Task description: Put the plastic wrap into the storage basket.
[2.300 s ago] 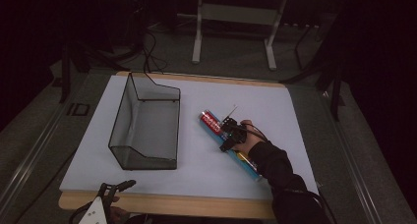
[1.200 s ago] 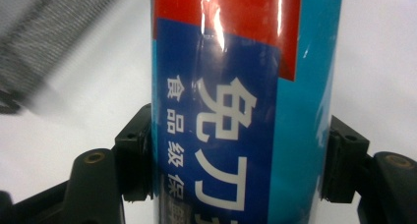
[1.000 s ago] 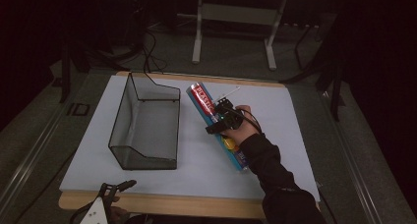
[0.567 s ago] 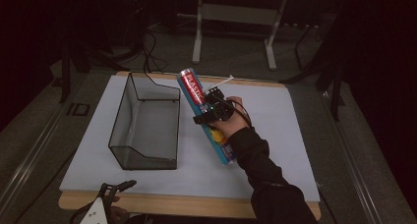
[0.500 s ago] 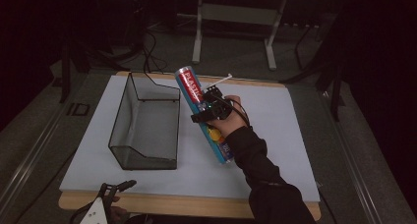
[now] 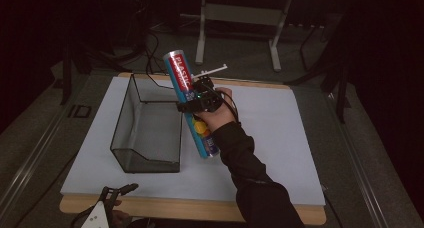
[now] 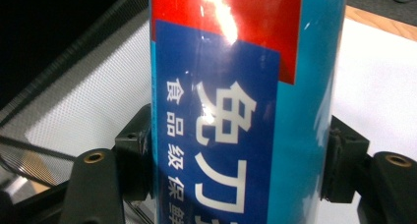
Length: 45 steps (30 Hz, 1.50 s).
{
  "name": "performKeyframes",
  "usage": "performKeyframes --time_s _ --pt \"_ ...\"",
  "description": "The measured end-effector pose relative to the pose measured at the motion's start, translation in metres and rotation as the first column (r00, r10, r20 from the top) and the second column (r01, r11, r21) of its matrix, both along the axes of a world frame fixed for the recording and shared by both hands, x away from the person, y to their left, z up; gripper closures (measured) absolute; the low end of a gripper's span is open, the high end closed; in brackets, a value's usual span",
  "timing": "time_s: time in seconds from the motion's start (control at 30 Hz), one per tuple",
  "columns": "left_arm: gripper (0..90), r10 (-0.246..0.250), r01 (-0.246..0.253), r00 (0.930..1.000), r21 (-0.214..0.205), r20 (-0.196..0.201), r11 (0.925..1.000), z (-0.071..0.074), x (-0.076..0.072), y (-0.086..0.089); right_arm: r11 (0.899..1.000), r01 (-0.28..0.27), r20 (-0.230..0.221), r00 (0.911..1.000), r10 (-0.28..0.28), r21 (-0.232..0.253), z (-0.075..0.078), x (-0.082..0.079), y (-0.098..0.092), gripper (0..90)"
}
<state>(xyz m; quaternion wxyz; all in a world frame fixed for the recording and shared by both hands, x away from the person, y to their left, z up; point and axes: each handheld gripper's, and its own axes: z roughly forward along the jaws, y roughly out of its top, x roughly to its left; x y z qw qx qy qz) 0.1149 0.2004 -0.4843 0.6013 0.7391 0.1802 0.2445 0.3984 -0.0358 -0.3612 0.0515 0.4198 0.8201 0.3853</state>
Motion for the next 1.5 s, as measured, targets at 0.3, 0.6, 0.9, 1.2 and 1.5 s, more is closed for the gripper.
performKeyframes --time_s 0.3,0.6,0.9,1.2,1.5 --pt "0.1 -0.001 0.001 1.0 -0.003 0.004 1.0 0.0 -0.001 0.0 0.994 0.071 0.027 0.9969 -0.073 0.081 0.005 0.001 0.029 31.6" --pt "0.1 0.001 -0.001 1.0 -0.001 0.007 1.0 0.001 -0.002 0.0 0.966 0.169 0.053 0.9818 -0.182 0.198 -0.006 0.008 0.046 31.5" --pt "0.1 0.008 -0.008 0.9999 -0.007 0.015 0.9999 0.001 -0.003 0.001 0.941 0.242 -0.011 0.9691 -0.246 0.239 -0.048 0.016 0.059 31.5" --pt "0.1 -0.004 0.004 0.9999 -0.005 0.012 1.0 0.001 -0.003 -0.001 0.937 0.294 -0.125 0.9536 -0.274 0.189 -0.09 0.019 0.072 31.5" --pt "0.1 -0.006 0.006 0.9999 -0.004 0.011 1.0 0.001 -0.003 -0.001 0.927 0.339 -0.178 0.9336 -0.311 0.158 -0.105 0.02 0.073 31.4"
